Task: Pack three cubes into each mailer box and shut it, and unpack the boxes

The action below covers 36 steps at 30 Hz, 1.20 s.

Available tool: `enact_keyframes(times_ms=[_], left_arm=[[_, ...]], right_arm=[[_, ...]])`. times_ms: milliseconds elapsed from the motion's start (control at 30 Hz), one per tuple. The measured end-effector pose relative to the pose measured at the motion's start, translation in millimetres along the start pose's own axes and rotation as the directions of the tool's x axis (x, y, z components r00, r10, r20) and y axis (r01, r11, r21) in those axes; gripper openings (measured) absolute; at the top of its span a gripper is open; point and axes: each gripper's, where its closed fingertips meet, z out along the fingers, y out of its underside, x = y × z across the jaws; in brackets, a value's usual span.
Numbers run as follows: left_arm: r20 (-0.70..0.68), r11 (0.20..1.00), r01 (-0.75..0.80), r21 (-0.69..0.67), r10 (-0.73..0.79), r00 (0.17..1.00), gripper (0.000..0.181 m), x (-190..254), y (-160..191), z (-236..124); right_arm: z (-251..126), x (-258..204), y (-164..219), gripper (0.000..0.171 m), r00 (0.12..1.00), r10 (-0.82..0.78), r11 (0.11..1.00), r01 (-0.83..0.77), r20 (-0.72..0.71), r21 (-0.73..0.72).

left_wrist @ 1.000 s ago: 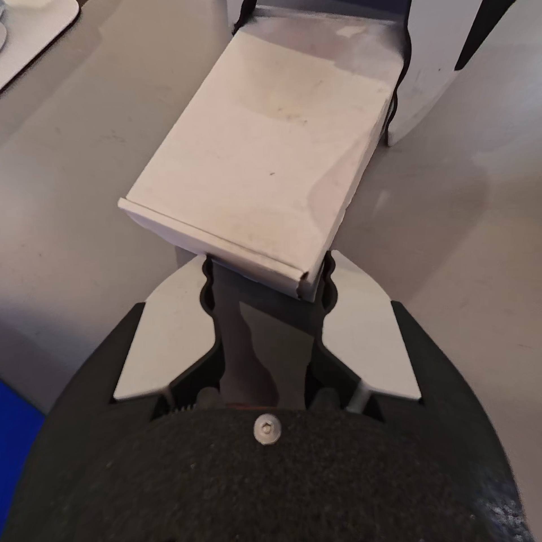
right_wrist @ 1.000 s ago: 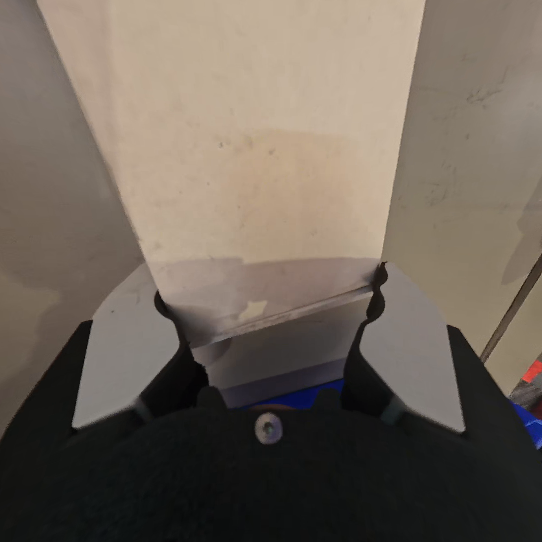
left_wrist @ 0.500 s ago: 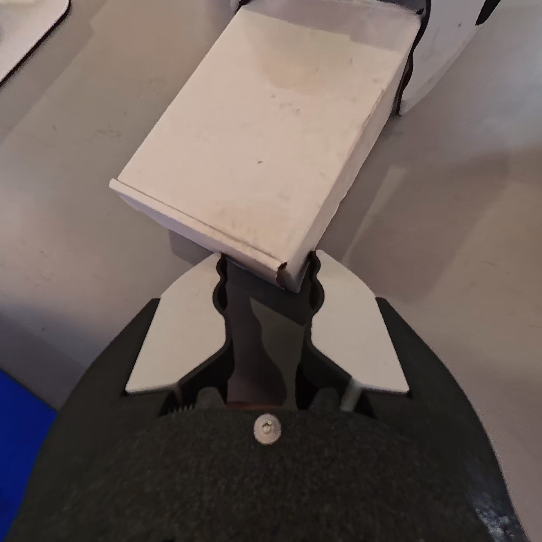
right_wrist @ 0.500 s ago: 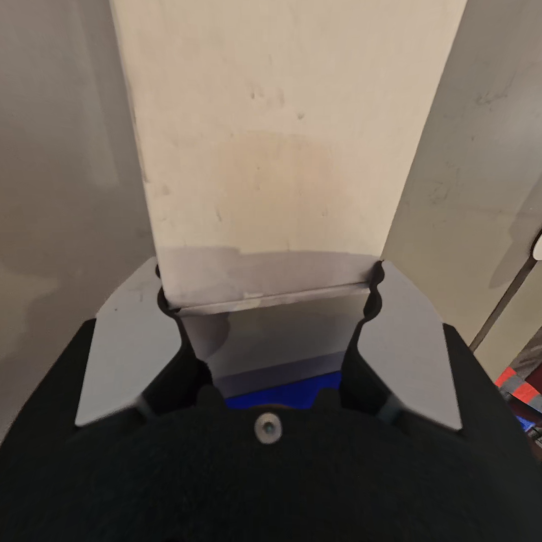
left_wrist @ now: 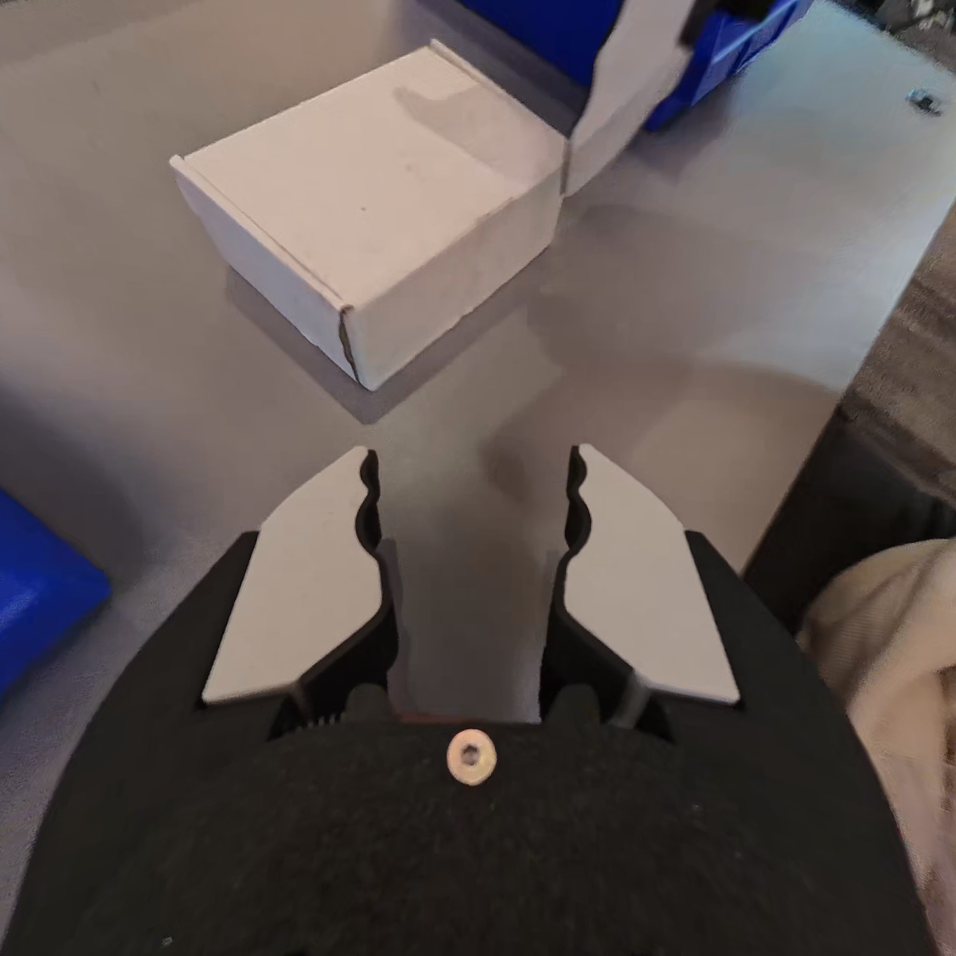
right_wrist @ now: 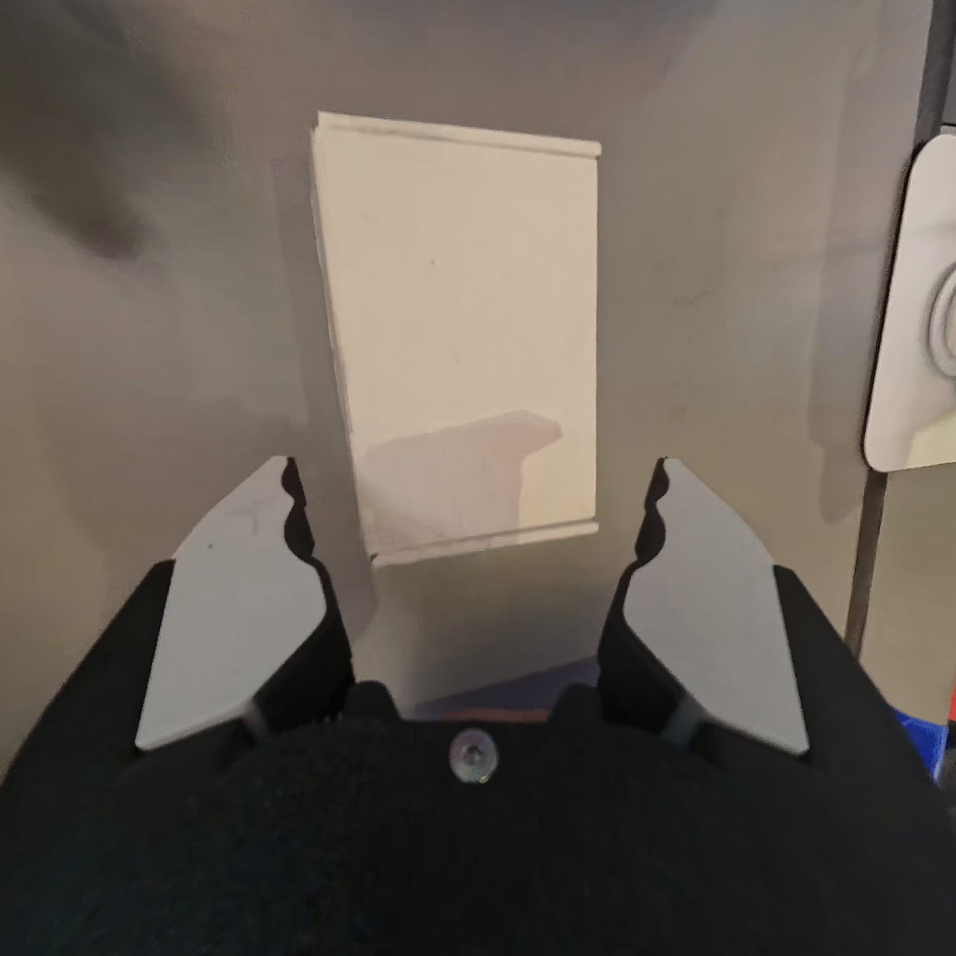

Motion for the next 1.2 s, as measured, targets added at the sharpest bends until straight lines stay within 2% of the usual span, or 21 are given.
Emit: enact_keyframes(times_ms=[100,167,233,333,400,500,600,733,833,900,1000,1100,1200], left_arm=[[-0.011,0.999,0.039,0.034,-0.038,0.999,0.067,17,16,-12],[-0.030,0.999,0.038,0.006,-0.038,0.999,0.067,26,30,-11],[-0.032,0.999,0.027,-0.031,-0.028,0.999,0.069,30,41,-9],[-0.040,0.999,0.000,-0.034,-0.002,0.999,0.067,35,43,-10],[-0.010,0.998,-0.032,-0.049,0.032,0.999,0.066,31,48,-11],[0.030,0.996,-0.061,-0.068,0.063,0.998,0.064,23,53,-14],[0.021,0.998,-0.031,-0.055,0.032,0.999,0.063,21,52,-17],[0.007,0.999,0.000,-0.048,0.000,1.000,0.062,19,50,-16],[-0.017,0.999,0.014,-0.040,-0.014,1.000,0.062,22,47,-12],[-0.035,0.999,0.018,-0.029,-0.019,0.999,0.062,26,44,-8],[-0.032,1.000,-0.001,-0.005,0.001,0.999,0.062,27,39,-3],[-0.039,0.999,0.003,0.037,-0.002,0.999,0.062,28,32,-3],[-0.030,0.998,-0.017,0.068,0.019,0.999,0.062,25,28,-6]], right_arm=[[27,-2,-9,0.128,1.000,-0.003,0.997,0.005,0.029,-0.081],[48,5,-7,0.132,1.000,0.012,0.988,-0.009,0.023,-0.154],[65,-7,-2,0.136,0.990,0.056,0.973,-0.026,0.127,-0.228],[69,-7,1,0.139,0.991,0.007,0.963,0.029,0.133,-0.268],[61,2,3,0.139,0.996,-0.054,0.958,0.073,0.075,-0.277],[23,22,1,0.138,0.995,-0.098,0.973,0.097,0.005,-0.209],[-48,66,19,0.139,0.985,-0.105,0.983,0.082,-0.136,-0.167],[-149,140,95,0.139,0.946,-0.012,0.982,-0.050,-0.324,-0.182],[-176,178,176,0.139,0.926,0.054,0.954,-0.159,-0.374,-0.256],[-162,185,219,0.139,0.940,0.076,0.935,-0.183,-0.332,-0.305],[-115,175,258,0.139,0.982,0.075,0.913,-0.138,-0.173,-0.385],[-74,178,281,0.139,0.996,0.018,0.885,-0.059,-0.091,-0.462],[-53,178,293,0.140,0.996,0.091,0.878,-0.079,0.002,-0.473]])
